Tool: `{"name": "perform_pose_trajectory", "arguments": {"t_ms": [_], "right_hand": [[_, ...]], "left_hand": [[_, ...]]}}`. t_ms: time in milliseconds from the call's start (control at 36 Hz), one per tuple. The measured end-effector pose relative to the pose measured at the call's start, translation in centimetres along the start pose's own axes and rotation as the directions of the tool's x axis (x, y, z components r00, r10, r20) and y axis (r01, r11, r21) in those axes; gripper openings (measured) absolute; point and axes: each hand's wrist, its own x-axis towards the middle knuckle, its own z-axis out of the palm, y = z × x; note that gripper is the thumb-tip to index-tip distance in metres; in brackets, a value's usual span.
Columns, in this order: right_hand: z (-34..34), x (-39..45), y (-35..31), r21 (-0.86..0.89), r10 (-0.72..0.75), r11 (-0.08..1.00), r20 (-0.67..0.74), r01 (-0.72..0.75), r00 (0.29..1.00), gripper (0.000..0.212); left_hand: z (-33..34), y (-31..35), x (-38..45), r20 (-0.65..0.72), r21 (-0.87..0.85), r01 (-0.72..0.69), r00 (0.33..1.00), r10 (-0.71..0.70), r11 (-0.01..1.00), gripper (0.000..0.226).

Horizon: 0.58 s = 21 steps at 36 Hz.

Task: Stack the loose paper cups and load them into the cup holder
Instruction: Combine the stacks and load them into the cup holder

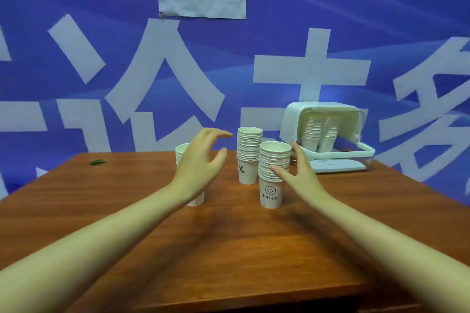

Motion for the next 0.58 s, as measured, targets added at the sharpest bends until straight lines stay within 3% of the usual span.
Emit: {"name": "perform_pose_trajectory", "arguments": {"t_ms": [139, 306, 417, 583], "right_hand": [[2.1, -0.9, 0.4, 0.017, -0.056, 0.998, -0.117, 0.059, 0.992, 0.077], [3.3, -1.2, 1.3, 0.048, 0.055, 0.998, -0.186, -0.047, 0.981, 0.1], [3.8, -1.4, 2.0, 0.076, 0.064, 0.996, -0.196, -0.05, 0.979, 0.102], [4.3, -0.6, 2.6, 0.097, 0.012, 0.995, -0.203, 0.008, 0.979, 0.094]], "left_hand": [[-2.7, -5.3, -1.3, -0.118, -0.032, 0.24, 0.963, -0.242, 0.97, 0.068], [-1.9, -10.1, -3.3, 0.072, -0.199, 0.497, 0.867, -0.493, 0.845, 0.108], [-0.9, -11.4, -3.6, 0.133, -0.346, 0.527, 0.846, -0.516, 0.776, 0.108], [0.5, -11.8, -3.6, 0.132, -0.36, 0.438, 0.898, -0.42, 0.824, 0.075]]}}
